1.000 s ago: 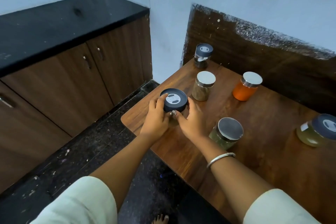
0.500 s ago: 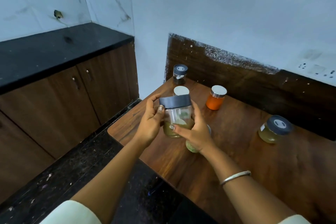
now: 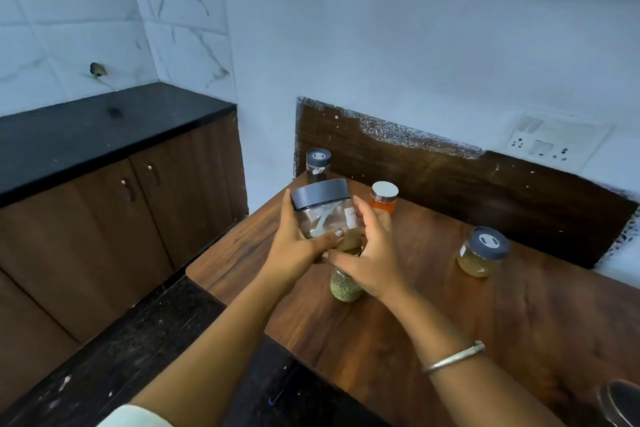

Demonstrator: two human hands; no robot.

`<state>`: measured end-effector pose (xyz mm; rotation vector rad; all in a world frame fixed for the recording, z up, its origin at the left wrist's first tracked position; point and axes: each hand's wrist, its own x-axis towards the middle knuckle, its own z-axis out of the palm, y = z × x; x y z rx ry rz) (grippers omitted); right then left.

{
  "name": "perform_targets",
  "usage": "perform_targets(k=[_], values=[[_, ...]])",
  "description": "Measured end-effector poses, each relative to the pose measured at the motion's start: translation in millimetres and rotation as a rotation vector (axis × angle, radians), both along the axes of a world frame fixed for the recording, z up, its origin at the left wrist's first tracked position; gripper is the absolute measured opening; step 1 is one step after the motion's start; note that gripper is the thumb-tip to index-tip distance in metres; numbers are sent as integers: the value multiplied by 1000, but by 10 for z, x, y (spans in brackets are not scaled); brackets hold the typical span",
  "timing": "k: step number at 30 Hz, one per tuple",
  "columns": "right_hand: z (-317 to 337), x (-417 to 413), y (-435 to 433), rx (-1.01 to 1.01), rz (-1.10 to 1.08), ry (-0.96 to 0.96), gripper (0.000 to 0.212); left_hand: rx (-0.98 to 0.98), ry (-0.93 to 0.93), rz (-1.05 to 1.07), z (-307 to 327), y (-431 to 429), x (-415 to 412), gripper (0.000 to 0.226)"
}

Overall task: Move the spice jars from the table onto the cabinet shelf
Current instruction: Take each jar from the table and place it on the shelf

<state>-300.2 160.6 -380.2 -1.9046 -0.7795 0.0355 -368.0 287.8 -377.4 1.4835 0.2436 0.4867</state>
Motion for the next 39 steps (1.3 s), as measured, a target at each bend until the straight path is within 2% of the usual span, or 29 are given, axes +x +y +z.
perform_targets(k=[4, 7, 10, 13, 15, 18, 22, 28, 31, 39], values=[[64, 18, -105, 147, 193, 203, 88, -275, -48, -146, 56, -18, 20, 75], [53, 30, -137, 235, 284, 332, 84, -281, -52, -233, 92, -44, 32, 79], [80, 9, -120, 212, 225, 303, 84, -130, 22, -195, 126, -50, 38, 78], [108, 11, -85, 169, 99, 223, 110, 200, 106, -139, 161, -64, 58, 68], [126, 16, -61, 144, 70, 164, 116, 192, 120, -161, 211, -67, 83, 71], [147, 34, -37, 102, 42, 101, 113, 152, 143, -138, 287, -3, 137, 91], [209, 168, -36, 165, 81, 132, 99, 344, 143, -64, 364, 58, 227, 92], [458, 390, 9, 198, -28, 83, 83, 492, -31, 68, 500, 102, 425, 65], [596, 508, 58, 193, -96, 27, 86, 533, -107, 83, 586, 140, 592, 65], [1040, 911, 152, 170, -322, -139, 99, 705, -273, -51, 1015, 364, 1130, 67]])
